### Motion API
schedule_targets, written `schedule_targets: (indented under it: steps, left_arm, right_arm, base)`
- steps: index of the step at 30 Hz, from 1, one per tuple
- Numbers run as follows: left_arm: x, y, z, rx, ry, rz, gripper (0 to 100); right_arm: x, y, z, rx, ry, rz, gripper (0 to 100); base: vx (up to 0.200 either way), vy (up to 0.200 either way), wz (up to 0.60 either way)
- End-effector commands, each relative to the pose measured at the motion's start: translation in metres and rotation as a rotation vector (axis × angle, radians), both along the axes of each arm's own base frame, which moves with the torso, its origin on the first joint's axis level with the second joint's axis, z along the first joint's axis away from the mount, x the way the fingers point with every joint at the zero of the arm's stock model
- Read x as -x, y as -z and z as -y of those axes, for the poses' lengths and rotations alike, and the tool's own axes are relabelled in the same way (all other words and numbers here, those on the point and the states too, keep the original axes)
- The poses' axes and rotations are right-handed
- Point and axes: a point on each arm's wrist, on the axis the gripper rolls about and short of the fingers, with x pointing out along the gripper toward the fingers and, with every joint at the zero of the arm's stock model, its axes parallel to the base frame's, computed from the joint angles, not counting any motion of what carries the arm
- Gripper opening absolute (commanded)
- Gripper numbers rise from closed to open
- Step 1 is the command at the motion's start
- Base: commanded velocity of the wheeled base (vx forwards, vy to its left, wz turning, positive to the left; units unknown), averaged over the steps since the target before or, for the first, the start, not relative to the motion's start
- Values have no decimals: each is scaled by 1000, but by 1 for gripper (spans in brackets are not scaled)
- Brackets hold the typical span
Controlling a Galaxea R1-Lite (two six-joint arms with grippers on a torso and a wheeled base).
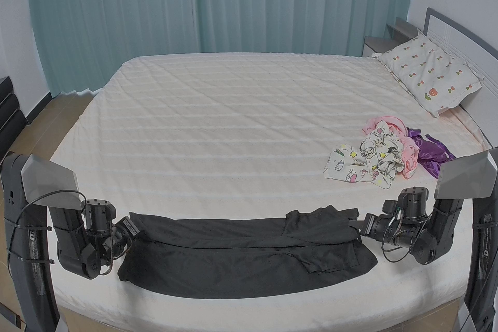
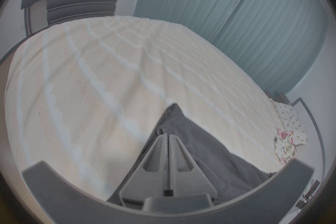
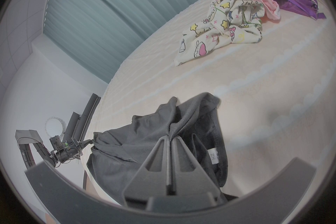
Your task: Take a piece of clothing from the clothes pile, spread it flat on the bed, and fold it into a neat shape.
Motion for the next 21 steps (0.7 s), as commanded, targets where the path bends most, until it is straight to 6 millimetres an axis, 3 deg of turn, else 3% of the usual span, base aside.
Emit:
schedule_targets:
  steps: [1,9,17,21]
  left_arm:
    - [-9,-7,-5,-10,-33,49,0]
    - [-27,-25,-4,-13,-38,150,0]
    - [-53,-38,-6,-17,-77,183,0]
    - [-61,-47,-7,-14,-128,235,0]
  right_arm:
    - [-3,-5,-1,-7,1,29,0]
    - [-19,-17,-1,-69,41,106,0]
    - [-48,-30,-4,-146,104,193,0]
    - [-54,-27,-4,-169,154,241,0]
  base:
    - [0,0,0]
    - [0,0,0]
    - [0,0,0]
    - [0,0,0]
